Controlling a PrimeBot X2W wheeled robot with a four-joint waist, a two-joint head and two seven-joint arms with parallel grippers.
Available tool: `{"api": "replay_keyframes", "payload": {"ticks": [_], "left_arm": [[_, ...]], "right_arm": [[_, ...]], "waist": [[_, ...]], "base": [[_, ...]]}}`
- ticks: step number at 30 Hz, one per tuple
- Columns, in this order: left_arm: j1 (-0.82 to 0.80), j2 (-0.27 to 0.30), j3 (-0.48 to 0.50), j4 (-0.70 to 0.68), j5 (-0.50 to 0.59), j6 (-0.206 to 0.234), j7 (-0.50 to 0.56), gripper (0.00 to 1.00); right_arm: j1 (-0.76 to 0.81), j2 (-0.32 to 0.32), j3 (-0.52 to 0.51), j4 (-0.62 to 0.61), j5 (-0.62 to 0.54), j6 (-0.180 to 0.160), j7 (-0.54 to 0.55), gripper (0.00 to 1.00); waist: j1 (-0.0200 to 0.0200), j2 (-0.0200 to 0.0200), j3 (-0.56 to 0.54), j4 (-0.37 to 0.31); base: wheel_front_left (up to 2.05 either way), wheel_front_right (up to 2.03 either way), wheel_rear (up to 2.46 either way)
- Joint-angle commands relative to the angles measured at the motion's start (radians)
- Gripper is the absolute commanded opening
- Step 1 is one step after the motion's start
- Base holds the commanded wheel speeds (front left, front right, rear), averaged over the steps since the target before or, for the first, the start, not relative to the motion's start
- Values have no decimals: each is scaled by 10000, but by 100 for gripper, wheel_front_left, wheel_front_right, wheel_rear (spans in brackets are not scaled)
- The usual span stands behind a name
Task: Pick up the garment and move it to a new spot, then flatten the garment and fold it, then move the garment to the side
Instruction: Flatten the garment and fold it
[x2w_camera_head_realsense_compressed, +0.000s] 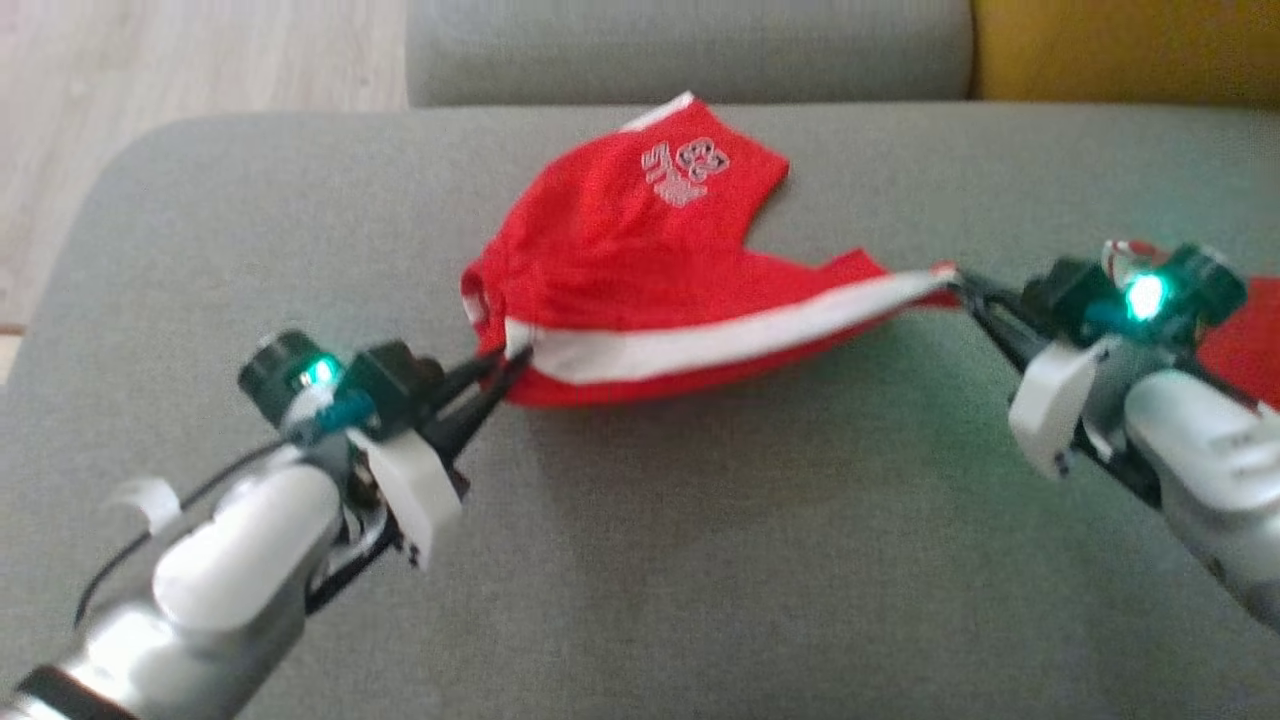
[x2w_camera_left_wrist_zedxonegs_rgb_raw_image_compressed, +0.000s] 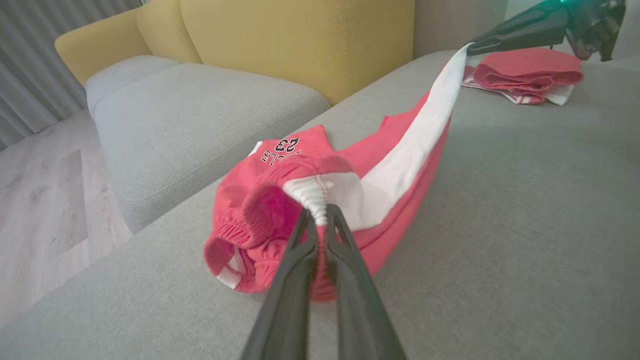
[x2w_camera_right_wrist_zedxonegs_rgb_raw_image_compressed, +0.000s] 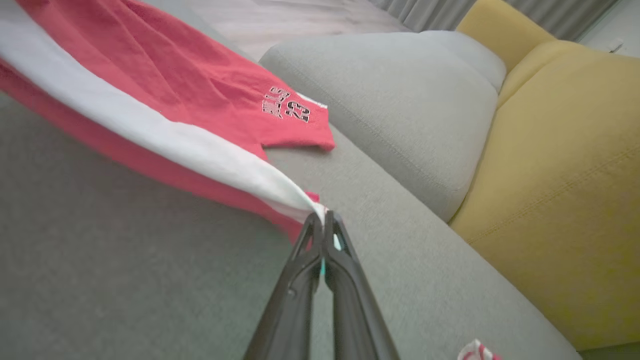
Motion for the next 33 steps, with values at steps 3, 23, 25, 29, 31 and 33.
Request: {"api": "replay_keyframes", "payload": {"ticks": [3,23,25,29,31,33], "left_arm": [[-27,426,218,-386,-163,16,-51,0],[2075,582,-933,-2108,-512,119,176,0],[2272,578,-1130,-2366,-528,140,373,0],[2488,647,-1466,-2809,-581,122,760,0],[2540,689,-1580,-3061,-626,114,929,0],[2552,701,-1606,-3275,-683,116,1010,0]], "right_arm": [[255,-727,818,-495,442,-9,140,0],[2438,-4129,1746,-4391,1856,-9,2703,0],[2815,-4759,1747,-5174,2180,-9,3371,0],[3025,-5491,1748,-6132,2674,-9,4019,0],[3005,-5776,1748,-6478,2871,-9,4227,0],[2837,-5966,1748,-6687,2982,-9,4325,0]], "waist": [[1,0,-567,115],[1,0,-1458,158],[1,0,-1501,138],[1,0,-1518,132],[1,0,-1510,157],[1,0,-1495,188]], "base": [[0,0,0],[0,0,0],[0,0,0],[0,0,0],[0,0,0],[0,0,0]]}}
